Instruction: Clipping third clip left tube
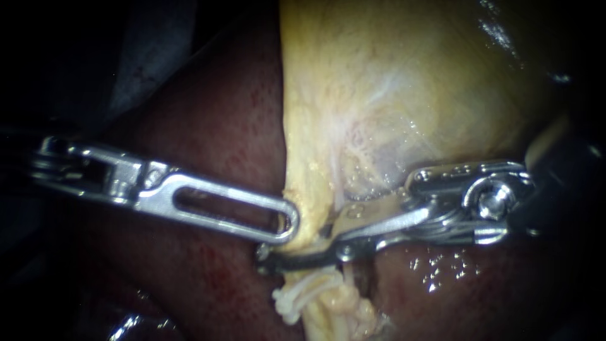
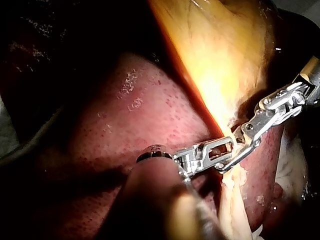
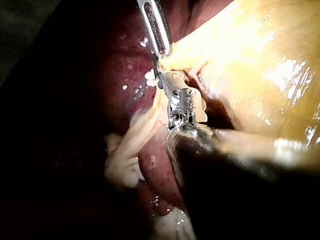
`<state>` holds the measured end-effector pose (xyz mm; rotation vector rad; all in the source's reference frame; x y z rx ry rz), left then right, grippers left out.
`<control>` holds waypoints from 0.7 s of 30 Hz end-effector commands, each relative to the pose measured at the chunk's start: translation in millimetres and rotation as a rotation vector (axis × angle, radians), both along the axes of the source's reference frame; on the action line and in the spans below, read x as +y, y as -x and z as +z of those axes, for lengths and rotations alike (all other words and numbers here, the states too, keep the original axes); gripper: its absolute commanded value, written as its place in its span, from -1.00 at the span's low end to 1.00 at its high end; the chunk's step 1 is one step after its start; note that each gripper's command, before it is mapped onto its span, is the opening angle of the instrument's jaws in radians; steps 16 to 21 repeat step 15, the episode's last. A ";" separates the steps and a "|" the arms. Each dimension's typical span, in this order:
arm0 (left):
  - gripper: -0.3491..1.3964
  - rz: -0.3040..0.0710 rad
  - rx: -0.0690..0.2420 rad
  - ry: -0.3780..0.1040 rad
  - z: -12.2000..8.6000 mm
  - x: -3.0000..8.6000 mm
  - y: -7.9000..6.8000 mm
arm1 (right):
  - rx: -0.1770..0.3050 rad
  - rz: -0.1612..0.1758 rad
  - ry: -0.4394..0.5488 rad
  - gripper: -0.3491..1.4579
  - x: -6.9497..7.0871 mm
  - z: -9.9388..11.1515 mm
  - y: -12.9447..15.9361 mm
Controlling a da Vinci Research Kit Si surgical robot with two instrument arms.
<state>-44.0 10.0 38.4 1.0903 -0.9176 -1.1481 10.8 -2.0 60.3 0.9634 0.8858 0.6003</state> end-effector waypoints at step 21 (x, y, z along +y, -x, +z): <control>-1.00 0.000 0.000 0.000 0.0 0.1 0.0 | -0.001 -0.001 -0.007 -0.96 -0.3 -0.1 0.0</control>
